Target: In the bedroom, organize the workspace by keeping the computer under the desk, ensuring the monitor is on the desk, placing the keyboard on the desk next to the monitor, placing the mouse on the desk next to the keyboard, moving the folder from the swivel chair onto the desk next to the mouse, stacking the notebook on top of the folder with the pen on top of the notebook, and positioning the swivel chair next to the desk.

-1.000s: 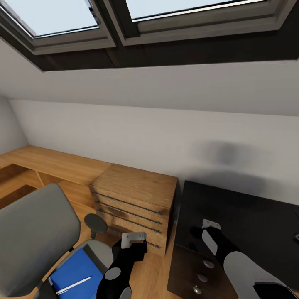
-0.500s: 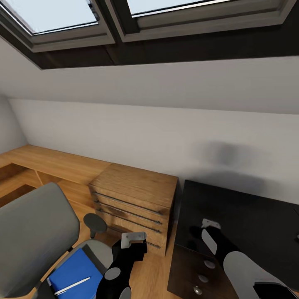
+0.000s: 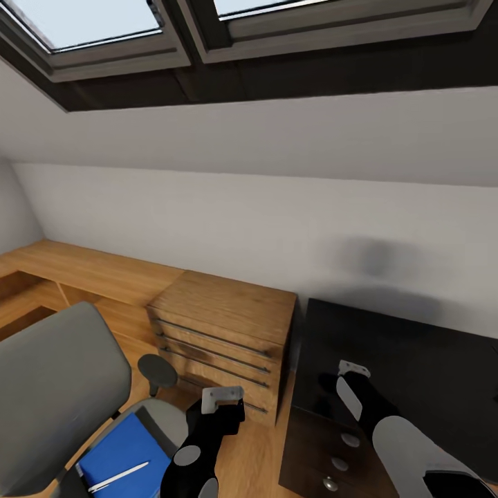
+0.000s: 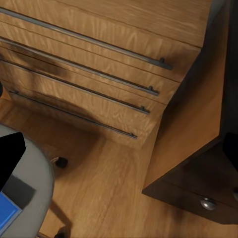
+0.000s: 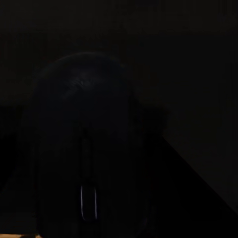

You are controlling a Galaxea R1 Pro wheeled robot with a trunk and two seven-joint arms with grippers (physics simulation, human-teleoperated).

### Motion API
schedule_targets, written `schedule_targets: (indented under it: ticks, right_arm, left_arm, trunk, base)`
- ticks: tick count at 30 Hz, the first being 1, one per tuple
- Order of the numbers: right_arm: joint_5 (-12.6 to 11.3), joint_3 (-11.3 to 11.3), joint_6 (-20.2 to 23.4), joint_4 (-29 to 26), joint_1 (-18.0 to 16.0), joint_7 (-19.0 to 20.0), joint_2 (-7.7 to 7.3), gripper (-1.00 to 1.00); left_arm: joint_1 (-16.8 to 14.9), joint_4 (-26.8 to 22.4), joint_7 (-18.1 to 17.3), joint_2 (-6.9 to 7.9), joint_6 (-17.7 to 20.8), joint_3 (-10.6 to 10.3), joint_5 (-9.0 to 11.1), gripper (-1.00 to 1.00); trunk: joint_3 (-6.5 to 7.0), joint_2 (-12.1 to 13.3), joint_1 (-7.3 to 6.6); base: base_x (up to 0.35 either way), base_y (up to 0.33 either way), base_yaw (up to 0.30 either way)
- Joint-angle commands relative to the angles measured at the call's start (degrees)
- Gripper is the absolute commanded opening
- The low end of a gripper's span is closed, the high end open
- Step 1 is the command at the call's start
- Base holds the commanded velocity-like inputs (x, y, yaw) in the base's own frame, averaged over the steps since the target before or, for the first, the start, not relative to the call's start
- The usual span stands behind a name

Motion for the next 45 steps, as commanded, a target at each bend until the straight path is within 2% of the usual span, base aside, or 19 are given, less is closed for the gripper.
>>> schedule_targets:
  ticks: [1,8,25,28,30,31,41,42,45]
  right_arm:
    - [-0.6,0.0,0.3,-0.4,0.0,-0.2,0.01,-1.00]
    - [-0.5,0.0,0.2,-0.6,0.0,-0.3,0.05,-1.00]
    - [-0.4,0.2,-0.1,-0.5,0.0,0.1,0.19,-1.00]
    - [-0.3,0.4,-0.1,-0.5,0.0,0.1,0.21,-1.00]
    - [-0.3,1.4,-0.1,-0.5,0.0,0.2,0.20,-1.00]
    - [-0.4,2.6,-0.1,-0.4,0.0,0.2,0.19,-1.00]
    - [-0.4,3.4,0.1,-0.3,0.0,0.2,0.20,-1.00]
    - [-0.4,3.4,0.1,-0.3,0.0,0.0,0.19,1.00]
    - [-0.4,3.4,0.2,-0.3,0.0,-0.1,0.22,1.00]
  left_arm:
    - [-0.1,-0.1,0.6,0.01,0.1,-0.1,0.6,1.00]
    - [-0.1,-0.1,0.6,0.01,0.2,-0.1,0.6,1.00]
    - [-0.1,0.3,0.6,0.18,0.3,0.0,0.7,1.00]
    - [-0.1,0.3,0.6,0.19,0.3,0.1,1.9,1.00]
    - [-0.1,0.3,0.6,0.24,0.3,0.1,3.8,1.00]
    - [-0.1,0.3,0.6,0.26,0.3,0.1,5.3,1.00]
    - [-0.1,0.3,0.6,0.27,0.3,0.1,6.0,1.00]
    - [-0.1,0.3,0.6,0.27,0.3,0.1,6.0,1.00]
    - [-0.1,0.3,0.6,0.27,0.3,0.2,6.0,1.00]
  trunk:
    - [-0.28,-0.5,0.24]
    - [-1.53,-3.3,1.78]
    - [-1.53,-3.3,1.78]
    - [-1.53,-3.3,1.78]
    - [-1.53,-3.3,1.78]
    - [-1.53,-3.3,1.78]
    - [-1.53,-3.3,1.78]
    - [-1.53,-3.3,1.78]
    - [-1.53,-3.3,1.78]
  base:
    - [0.000,0.000,0.000]
    - [0.000,0.000,0.000]
    - [0.054,0.000,0.000]
    - [0.044,0.000,0.000]
    - [0.015,0.000,0.000]
    - [0.004,0.000,0.000]
    - [0.001,0.000,0.000]
    - [0.000,0.000,0.000]
    - [0.000,0.000,0.000]
